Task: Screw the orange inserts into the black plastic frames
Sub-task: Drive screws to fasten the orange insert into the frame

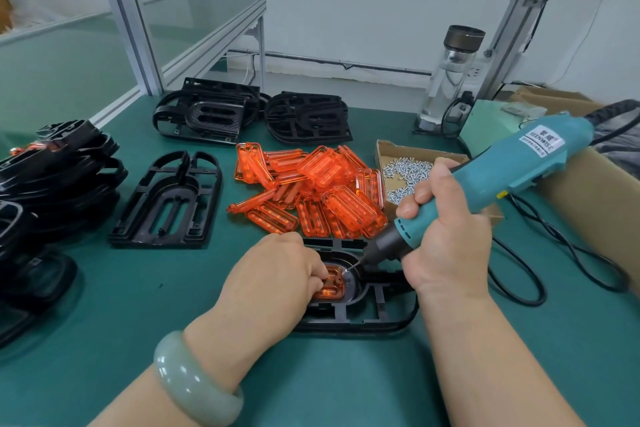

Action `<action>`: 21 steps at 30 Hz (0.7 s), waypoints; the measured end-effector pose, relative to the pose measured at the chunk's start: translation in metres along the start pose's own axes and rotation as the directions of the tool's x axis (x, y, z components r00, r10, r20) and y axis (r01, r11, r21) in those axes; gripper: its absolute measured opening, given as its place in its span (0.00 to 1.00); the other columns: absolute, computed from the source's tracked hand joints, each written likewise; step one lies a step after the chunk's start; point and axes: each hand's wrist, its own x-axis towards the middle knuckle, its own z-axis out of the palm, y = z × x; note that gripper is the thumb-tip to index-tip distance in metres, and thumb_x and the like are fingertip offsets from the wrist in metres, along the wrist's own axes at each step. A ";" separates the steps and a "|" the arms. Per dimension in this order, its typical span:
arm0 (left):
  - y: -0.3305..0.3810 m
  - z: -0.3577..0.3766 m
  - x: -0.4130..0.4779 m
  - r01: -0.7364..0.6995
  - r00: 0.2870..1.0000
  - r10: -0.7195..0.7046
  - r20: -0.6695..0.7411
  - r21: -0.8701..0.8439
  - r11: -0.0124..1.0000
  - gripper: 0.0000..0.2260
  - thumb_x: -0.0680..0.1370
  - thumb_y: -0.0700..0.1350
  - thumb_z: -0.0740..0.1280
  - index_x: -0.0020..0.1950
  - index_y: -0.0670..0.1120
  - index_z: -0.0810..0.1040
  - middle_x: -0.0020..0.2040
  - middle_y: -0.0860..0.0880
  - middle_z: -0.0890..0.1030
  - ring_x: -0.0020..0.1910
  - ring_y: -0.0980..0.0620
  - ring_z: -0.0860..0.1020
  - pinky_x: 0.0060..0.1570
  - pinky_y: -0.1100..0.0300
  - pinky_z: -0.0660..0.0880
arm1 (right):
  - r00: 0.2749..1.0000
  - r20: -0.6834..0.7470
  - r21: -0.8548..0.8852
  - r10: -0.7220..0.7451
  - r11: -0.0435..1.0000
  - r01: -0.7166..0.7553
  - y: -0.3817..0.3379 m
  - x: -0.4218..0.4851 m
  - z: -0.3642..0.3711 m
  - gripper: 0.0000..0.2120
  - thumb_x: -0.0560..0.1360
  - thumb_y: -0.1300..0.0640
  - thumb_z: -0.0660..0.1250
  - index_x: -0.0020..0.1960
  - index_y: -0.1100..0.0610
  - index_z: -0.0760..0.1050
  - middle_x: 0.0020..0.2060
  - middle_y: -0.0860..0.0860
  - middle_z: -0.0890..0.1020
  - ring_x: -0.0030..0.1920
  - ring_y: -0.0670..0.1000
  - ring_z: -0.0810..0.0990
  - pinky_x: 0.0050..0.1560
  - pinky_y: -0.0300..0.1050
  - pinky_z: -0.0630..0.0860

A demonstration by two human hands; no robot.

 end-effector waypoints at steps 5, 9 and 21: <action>0.000 0.000 0.000 0.013 1.000 -0.013 -0.003 -0.003 1.000 0.10 0.79 0.51 0.62 0.57 0.58 0.80 0.50 0.56 0.72 0.57 0.55 0.70 0.52 0.65 0.65 | 0.999 0.038 -0.028 -0.013 1.000 0.014 0.000 -0.002 0.002 0.02 0.72 0.58 0.67 0.43 0.53 0.74 0.26 0.49 0.71 0.24 0.47 0.69 0.28 0.38 0.69; 0.001 0.000 0.000 0.027 1.000 -0.026 0.005 -0.016 1.000 0.10 0.78 0.51 0.63 0.57 0.58 0.80 0.48 0.56 0.71 0.57 0.55 0.70 0.52 0.63 0.67 | 0.996 0.079 -0.044 -0.033 0.998 0.037 -0.001 -0.003 0.005 0.02 0.72 0.59 0.66 0.42 0.53 0.74 0.26 0.48 0.71 0.24 0.48 0.69 0.28 0.38 0.69; 0.003 -0.003 -0.001 0.020 1.000 -0.020 0.004 -0.028 0.999 0.09 0.78 0.51 0.63 0.55 0.58 0.80 0.48 0.55 0.72 0.55 0.55 0.70 0.54 0.61 0.68 | 0.985 0.161 -0.079 -0.054 0.995 0.067 -0.006 -0.007 0.009 0.02 0.73 0.60 0.65 0.44 0.54 0.73 0.26 0.48 0.71 0.24 0.48 0.70 0.28 0.38 0.69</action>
